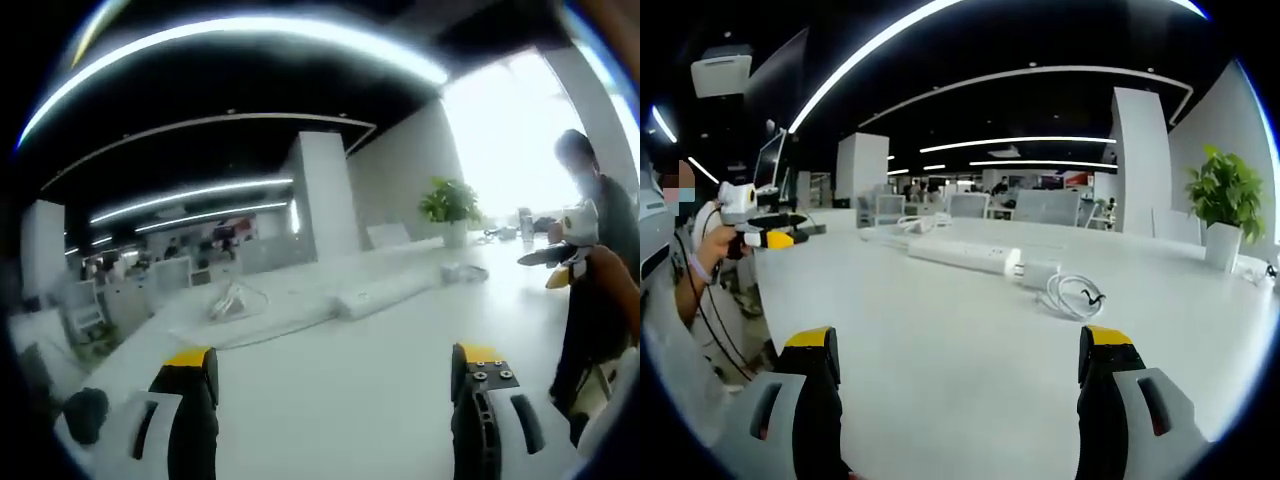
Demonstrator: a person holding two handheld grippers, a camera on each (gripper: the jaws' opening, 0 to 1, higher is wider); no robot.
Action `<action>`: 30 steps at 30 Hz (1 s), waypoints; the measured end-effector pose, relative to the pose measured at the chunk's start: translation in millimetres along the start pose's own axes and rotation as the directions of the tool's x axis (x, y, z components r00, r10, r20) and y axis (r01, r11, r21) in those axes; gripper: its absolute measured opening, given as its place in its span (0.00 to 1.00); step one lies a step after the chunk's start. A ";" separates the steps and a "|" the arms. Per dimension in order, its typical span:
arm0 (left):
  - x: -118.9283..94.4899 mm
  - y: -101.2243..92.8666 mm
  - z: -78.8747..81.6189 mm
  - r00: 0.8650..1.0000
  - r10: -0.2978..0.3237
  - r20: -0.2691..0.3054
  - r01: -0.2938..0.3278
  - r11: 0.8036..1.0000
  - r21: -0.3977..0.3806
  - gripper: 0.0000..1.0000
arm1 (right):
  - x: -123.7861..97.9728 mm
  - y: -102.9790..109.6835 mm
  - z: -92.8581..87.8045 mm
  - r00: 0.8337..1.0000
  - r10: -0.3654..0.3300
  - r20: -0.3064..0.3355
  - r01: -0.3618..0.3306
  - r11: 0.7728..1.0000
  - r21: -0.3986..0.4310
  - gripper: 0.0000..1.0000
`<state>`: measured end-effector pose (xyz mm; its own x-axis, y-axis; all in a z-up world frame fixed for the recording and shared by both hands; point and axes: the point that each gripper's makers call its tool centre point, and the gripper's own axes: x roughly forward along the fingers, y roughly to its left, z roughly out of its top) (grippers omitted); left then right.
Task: Straighten the power strip on the desk, plug the charger into it
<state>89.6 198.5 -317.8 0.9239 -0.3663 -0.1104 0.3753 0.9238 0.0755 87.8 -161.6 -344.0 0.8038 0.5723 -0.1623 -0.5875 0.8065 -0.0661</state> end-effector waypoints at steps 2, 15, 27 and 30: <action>0.3 -0.5 -0.4 1.000 -0.003 0.000 0.003 1.000 0.000 0.99 | 0.5 0.0 -0.5 1.000 0.000 -0.002 0.000 1.000 0.000 0.99; 3.4 -0.5 -8.5 1.000 0.005 -0.015 -0.006 1.000 -0.008 0.99 | 3.9 -1.1 0.4 1.000 0.000 -0.006 0.000 1.000 -0.005 0.99; 4.7 -3.6 -11.1 1.000 -0.008 -0.016 0.008 1.000 -0.019 0.99 | 6.0 -18.1 30.1 0.993 0.076 0.093 -0.076 0.997 -0.006 1.00; 4.8 -3.9 -11.2 1.000 -0.009 -0.014 0.009 1.000 -0.022 0.99 | 5.1 -27.8 47.5 0.984 0.105 0.147 -0.106 0.994 0.001 1.00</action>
<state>91.8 194.4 -329.8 0.9193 -0.3732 -0.1251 0.3817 0.9228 0.0522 112.7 -174.0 -296.2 0.7427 0.6693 -0.0218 -0.6695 0.7413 -0.0480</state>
